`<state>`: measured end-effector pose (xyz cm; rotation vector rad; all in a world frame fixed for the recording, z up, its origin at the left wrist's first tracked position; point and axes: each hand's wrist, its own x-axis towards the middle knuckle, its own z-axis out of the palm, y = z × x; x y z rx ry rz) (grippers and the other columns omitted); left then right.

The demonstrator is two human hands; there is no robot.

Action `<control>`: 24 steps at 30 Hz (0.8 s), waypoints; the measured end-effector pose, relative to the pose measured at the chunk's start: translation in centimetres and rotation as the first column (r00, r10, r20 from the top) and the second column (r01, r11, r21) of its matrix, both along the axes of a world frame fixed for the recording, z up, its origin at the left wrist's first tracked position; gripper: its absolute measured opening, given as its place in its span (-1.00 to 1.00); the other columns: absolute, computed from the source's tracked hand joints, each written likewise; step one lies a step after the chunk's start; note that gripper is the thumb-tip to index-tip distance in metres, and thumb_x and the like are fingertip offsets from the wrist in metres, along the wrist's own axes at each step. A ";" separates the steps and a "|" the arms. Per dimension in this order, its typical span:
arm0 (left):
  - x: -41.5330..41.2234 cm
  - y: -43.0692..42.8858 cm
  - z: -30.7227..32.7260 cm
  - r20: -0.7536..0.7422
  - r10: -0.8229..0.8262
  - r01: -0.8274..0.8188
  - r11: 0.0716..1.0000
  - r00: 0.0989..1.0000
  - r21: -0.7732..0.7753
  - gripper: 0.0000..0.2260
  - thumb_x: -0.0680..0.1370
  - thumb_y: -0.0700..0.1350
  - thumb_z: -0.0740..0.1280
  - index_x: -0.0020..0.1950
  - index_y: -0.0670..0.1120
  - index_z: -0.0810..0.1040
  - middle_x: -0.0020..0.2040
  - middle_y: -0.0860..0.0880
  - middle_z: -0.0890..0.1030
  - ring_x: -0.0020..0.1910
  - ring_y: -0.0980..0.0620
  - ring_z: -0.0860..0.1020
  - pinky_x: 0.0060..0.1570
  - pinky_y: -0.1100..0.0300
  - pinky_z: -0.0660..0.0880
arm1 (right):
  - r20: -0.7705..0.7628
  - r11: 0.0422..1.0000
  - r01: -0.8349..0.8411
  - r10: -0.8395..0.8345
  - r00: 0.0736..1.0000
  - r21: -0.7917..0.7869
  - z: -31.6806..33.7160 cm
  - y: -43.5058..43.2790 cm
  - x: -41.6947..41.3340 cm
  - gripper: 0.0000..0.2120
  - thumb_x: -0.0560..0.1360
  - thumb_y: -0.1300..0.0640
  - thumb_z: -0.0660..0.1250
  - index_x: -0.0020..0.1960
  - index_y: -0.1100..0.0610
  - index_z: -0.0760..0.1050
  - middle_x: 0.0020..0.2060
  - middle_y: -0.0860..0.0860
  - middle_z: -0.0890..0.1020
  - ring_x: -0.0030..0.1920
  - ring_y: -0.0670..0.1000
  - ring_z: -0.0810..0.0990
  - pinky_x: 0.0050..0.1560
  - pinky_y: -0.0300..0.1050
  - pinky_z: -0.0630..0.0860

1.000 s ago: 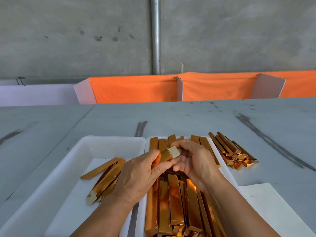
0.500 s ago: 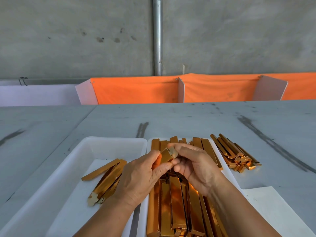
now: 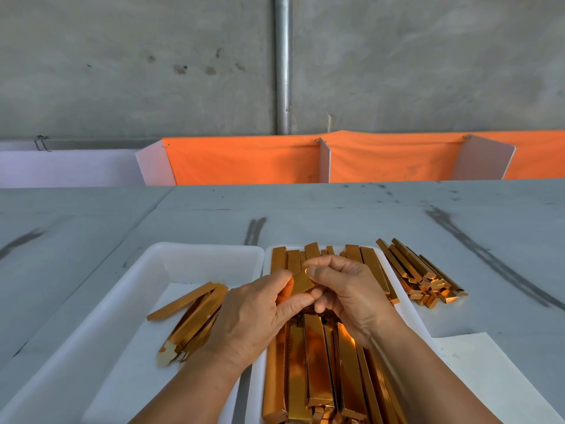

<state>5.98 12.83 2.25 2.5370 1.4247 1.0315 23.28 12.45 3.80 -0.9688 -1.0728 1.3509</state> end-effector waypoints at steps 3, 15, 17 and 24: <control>0.0 0.0 0.1 0.011 -0.013 0.013 1.000 1.000 -0.009 -0.53 0.48 0.42 0.07 -0.01 0.06 0.44 -0.40 0.13 0.28 -0.45 0.20 0.34 -0.44 0.41 0.21 | -0.019 1.000 -0.005 0.005 1.000 -0.006 0.0 0.0 0.1 -0.91 0.54 0.32 0.35 -0.02 0.24 0.63 -0.48 0.15 0.57 -0.58 0.00 0.50 -0.44 -0.21 0.53; 0.0 0.0 0.0 0.008 -0.005 0.005 1.000 1.000 -0.017 -0.49 0.46 0.43 0.04 0.03 0.04 0.46 -0.40 0.14 0.31 -0.44 0.22 0.35 -0.45 0.41 0.24 | -0.028 1.000 -0.026 0.026 0.999 -0.007 0.0 0.2 0.1 -0.94 0.53 0.32 0.37 -0.03 0.22 0.60 -0.44 0.15 0.58 -0.55 0.00 0.52 -0.46 -0.23 0.53; 0.0 0.1 0.0 0.007 -0.001 0.001 1.000 1.000 -0.012 -0.51 0.48 0.41 0.06 0.01 0.04 0.47 -0.40 0.14 0.31 -0.44 0.21 0.35 -0.43 0.40 0.23 | -0.025 1.000 -0.027 0.027 0.999 0.007 0.0 0.1 0.2 -0.95 0.51 0.32 0.39 -0.08 0.20 0.59 -0.43 0.15 0.59 -0.54 -0.01 0.53 -0.45 -0.24 0.54; 0.0 0.1 -0.1 0.023 0.020 -0.021 0.999 1.000 0.029 -0.57 0.49 0.42 0.10 -0.06 0.07 0.42 -0.43 0.14 0.27 -0.47 0.21 0.33 -0.43 0.39 0.18 | 0.151 0.993 0.036 -0.053 0.987 0.114 -0.3 0.0 0.0 -0.84 0.54 0.23 0.39 -0.18 0.08 0.66 -0.37 0.15 0.62 -0.48 0.02 0.56 -0.35 -0.22 0.55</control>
